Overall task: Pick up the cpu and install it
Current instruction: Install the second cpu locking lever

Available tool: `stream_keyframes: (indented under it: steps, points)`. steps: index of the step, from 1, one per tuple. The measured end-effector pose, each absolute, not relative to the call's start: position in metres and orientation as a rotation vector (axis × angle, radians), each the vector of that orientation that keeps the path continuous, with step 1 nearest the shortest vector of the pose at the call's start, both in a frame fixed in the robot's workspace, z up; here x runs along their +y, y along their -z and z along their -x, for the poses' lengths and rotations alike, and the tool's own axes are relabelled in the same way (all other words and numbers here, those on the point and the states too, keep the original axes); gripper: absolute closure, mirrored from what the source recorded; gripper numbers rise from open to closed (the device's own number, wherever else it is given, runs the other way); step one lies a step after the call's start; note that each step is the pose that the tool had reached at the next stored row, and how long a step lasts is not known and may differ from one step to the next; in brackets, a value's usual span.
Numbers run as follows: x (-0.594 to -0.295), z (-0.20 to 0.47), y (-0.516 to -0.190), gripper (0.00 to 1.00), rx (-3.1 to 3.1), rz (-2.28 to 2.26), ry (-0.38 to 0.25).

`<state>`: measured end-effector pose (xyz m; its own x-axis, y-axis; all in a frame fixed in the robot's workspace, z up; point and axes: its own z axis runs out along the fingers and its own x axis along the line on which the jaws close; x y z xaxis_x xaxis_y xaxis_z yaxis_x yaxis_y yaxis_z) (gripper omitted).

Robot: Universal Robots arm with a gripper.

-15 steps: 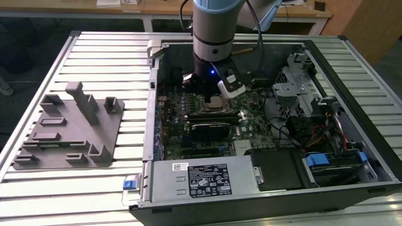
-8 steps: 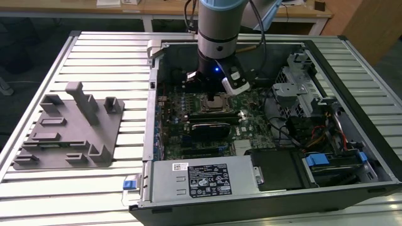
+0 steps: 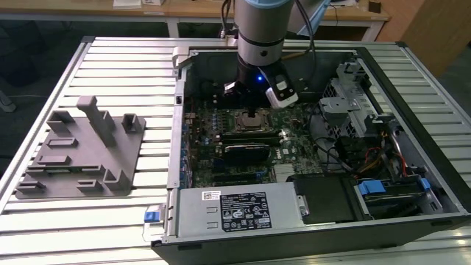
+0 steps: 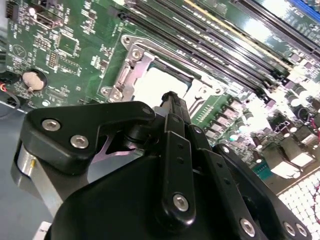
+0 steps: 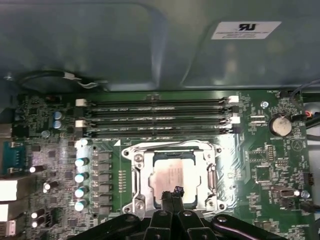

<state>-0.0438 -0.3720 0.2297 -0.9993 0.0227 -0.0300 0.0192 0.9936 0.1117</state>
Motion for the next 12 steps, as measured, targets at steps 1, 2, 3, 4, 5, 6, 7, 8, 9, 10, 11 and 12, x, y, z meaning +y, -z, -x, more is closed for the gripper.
stream_keyframes:
  steps: [1,2,3,4,5,6,7,8,9,10,11,12]
  points:
    - [-0.371,0.0424,-0.2296,0.89,3.106,-0.033,-0.169]
    - [-0.3701,0.0411,-0.2296,0.89,3.106,-0.032,-0.163]
    - [-0.3692,0.0397,-0.2296,0.89,3.107,-0.032,-0.158]
    - [-0.3684,0.0383,-0.2296,0.89,3.107,-0.032,-0.155]
    - [-0.3677,0.0368,-0.2296,0.89,3.107,-0.032,-0.153]
    - [-0.367,0.0353,-0.2296,0.89,3.108,-0.032,-0.152]
    - [-0.3666,0.0339,-0.2296,0.89,3.108,-0.032,-0.152]
    - [-0.3662,0.0332,-0.2296,0.89,3.109,-0.032,-0.151]
    - [-0.3661,0.0332,-0.2295,0.89,3.109,-0.033,-0.149]
    - [-0.3661,0.0332,-0.2295,0.89,3.109,-0.034,-0.147]
    - [-0.3661,0.0332,-0.2296,0.89,3.109,-0.035,-0.138]
    - [-0.366,0.0332,-0.2295,0.89,3.109,-0.038,-0.126]
